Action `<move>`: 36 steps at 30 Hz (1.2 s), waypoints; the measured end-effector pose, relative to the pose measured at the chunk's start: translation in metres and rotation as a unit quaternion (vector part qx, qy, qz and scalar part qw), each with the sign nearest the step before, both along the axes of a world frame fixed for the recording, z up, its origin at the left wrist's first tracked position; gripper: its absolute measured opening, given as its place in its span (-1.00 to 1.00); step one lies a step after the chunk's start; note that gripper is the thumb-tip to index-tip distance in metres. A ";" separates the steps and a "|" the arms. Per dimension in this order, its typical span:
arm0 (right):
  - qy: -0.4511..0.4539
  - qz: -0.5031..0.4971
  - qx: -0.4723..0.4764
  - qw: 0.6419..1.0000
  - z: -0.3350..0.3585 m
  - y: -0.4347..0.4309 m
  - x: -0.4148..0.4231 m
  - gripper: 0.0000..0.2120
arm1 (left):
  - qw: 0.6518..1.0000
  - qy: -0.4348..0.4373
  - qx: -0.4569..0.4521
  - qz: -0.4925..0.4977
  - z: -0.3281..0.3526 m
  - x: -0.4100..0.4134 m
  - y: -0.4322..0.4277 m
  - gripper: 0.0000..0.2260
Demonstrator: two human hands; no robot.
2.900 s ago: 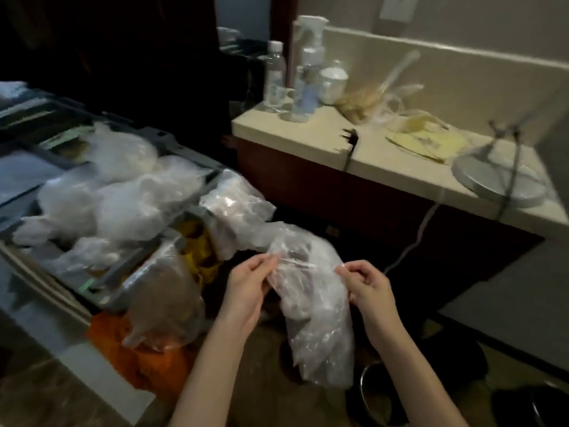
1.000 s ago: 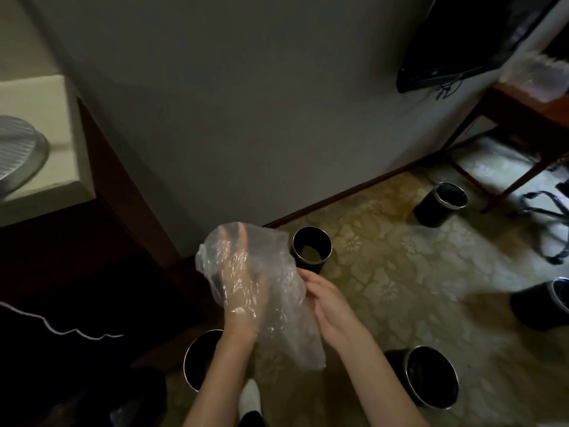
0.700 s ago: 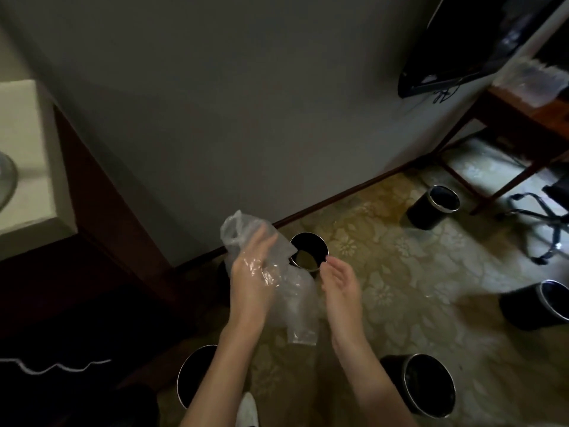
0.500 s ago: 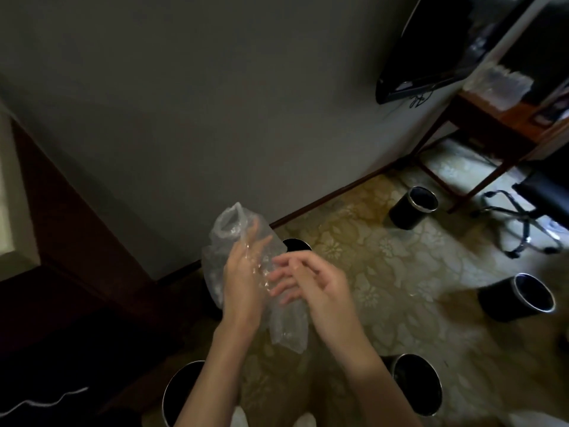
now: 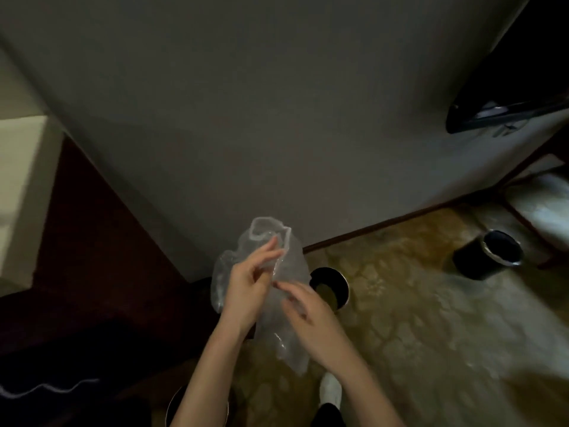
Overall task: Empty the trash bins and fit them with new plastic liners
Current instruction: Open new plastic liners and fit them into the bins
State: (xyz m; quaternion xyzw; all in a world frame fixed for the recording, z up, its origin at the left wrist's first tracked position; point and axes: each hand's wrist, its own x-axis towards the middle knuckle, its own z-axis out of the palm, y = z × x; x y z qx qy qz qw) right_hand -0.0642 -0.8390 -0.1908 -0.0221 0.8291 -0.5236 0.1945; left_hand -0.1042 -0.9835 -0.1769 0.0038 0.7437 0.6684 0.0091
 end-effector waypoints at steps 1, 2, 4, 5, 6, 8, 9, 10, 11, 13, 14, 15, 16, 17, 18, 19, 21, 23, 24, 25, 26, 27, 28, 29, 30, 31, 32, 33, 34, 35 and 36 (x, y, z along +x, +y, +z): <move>0.004 0.029 0.041 0.999 -0.007 0.005 -0.013 -0.60 | 1.000 0.000 -0.010 0.012 -0.001 -0.007 0.006 -0.52; 0.000 0.051 0.080 0.995 -0.014 0.013 -0.027 -0.52 | 1.000 -0.005 -0.018 0.025 -0.002 -0.012 0.012 -0.52; -0.011 0.067 0.148 0.987 -0.024 0.032 -0.055 -0.37 | 0.998 -0.017 -0.034 0.051 -0.002 -0.021 0.020 -0.52; -0.021 0.060 0.171 0.983 -0.029 0.044 -0.069 -0.31 | 0.997 -0.022 -0.041 0.065 -0.002 -0.027 0.023 -0.52; -0.036 0.047 0.195 0.979 -0.033 0.057 -0.084 -0.27 | 0.995 -0.026 -0.047 0.079 -0.002 -0.032 0.024 -0.52; -0.056 0.038 0.269 0.961 -0.038 0.081 -0.110 -0.22 | 0.992 -0.029 -0.062 0.105 0.000 -0.042 0.026 -0.48; -0.049 0.034 0.308 0.950 -0.038 0.090 -0.118 -0.23 | 0.990 -0.031 -0.073 0.117 0.002 -0.046 0.027 -0.46; -0.019 0.019 0.328 0.944 -0.037 0.098 -0.125 -0.28 | 0.988 -0.034 -0.082 0.126 0.004 -0.049 0.030 -0.46; 0.036 -0.005 0.318 0.947 -0.036 0.102 -0.131 -0.39 | 0.986 -0.037 -0.091 0.132 0.006 -0.052 0.033 -0.46; 0.151 -0.059 0.190 0.968 -0.031 0.102 -0.140 -0.68 | 0.985 -0.037 -0.108 0.133 0.009 -0.057 0.042 -0.44; 0.155 -0.060 0.101 0.981 -0.028 0.096 -0.145 -0.82 | 0.984 -0.037 -0.115 0.129 0.010 -0.059 0.046 -0.44; 0.117 -0.038 0.003 0.992 -0.025 0.088 -0.150 -0.88 | 0.984 -0.039 -0.119 0.124 0.011 -0.061 0.050 -0.44; 0.045 0.003 -0.084 0.995 -0.022 0.077 -0.155 -0.85 | 0.984 -0.040 -0.123 0.119 0.013 -0.062 0.053 -0.44; -0.044 0.054 -0.146 0.987 -0.019 0.067 -0.158 -0.80 | 0.984 -0.042 -0.128 0.116 0.014 -0.063 0.055 -0.45; -0.118 0.100 -0.162 0.975 -0.023 0.057 -0.161 -0.76 | 0.984 -0.043 -0.133 0.113 0.016 -0.063 0.057 -0.46; -0.153 0.138 -0.139 0.969 -0.029 0.048 -0.165 -0.73 | 0.983 -0.043 -0.139 0.111 0.018 -0.063 0.057 -0.45; -0.180 0.167 -0.071 0.967 -0.047 0.037 -0.175 -0.73 | 0.982 -0.037 -0.148 0.110 0.025 -0.062 0.055 -0.41; -0.264 0.147 -0.079 0.950 -0.066 0.031 -0.183 -0.76 | 0.982 -0.030 -0.151 0.108 0.033 -0.060 0.047 -0.36; -0.327 0.126 -0.107 0.931 -0.072 0.033 -0.185 -0.79 | 0.982 -0.030 -0.155 0.106 0.037 -0.058 0.043 -0.35; -0.382 0.098 -0.139 0.908 -0.078 0.034 -0.186 -0.86 | 0.980 -0.031 -0.165 0.108 0.041 -0.055 0.037 -0.34; -0.419 0.065 -0.160 0.892 -0.084 0.037 -0.187 -0.94 | 0.976 -0.031 -0.180 0.116 0.044 -0.051 0.031 -0.34; -0.437 0.035 -0.164 0.884 -0.087 0.042 -0.186 -0.93 | 0.971 -0.030 -0.196 0.131 0.047 -0.047 0.024 -0.33; -0.445 0.013 -0.159 0.881 -0.093 0.046 -0.187 -0.87 | 0.966 -0.029 -0.211 0.149 0.050 -0.044 0.017 -0.32; -0.446 -0.006 -0.153 0.882 -0.097 0.052 -0.187 -0.81 | 0.959 -0.028 -0.226 0.167 0.054 -0.041 0.010 -0.31; -0.447 -0.030 -0.145 0.882 -0.102 0.057 -0.189 -0.77 | 0.953 -0.029 -0.241 0.183 0.056 -0.037 0.003 -0.32; -0.445 -0.055 -0.135 0.884 -0.103 0.064 -0.192 -0.77 | 0.946 -0.035 -0.255 0.198 0.058 -0.034 -0.002 -0.33; -0.441 -0.068 -0.117 0.887 -0.106 0.068 -0.195 -0.75 | 0.939 -0.042 -0.266 0.212 0.059 -0.032 -0.007 -0.35; -0.441 -0.086 -0.108 0.887 -0.104 0.072 -0.198 -0.74 | 0.934 -0.049 -0.273 0.226 0.059 -0.030 -0.010 -0.36; -0.437 -0.099 -0.102 0.888 -0.102 0.076 -0.201 -0.63 | 0.929 -0.055 -0.278 0.238 0.058 -0.029 -0.012 -0.37; -0.429 -0.107 -0.109 0.890 -0.099 0.075 -0.203 -0.65 | 0.926 -0.058 -0.281 0.244 0.057 -0.029 -0.011 -0.38; -0.420 -0.101 -0.123 0.894 -0.100 0.076 -0.204 -0.61 | 0.925 -0.061 -0.284 0.244 0.056 -0.030 -0.009 -0.40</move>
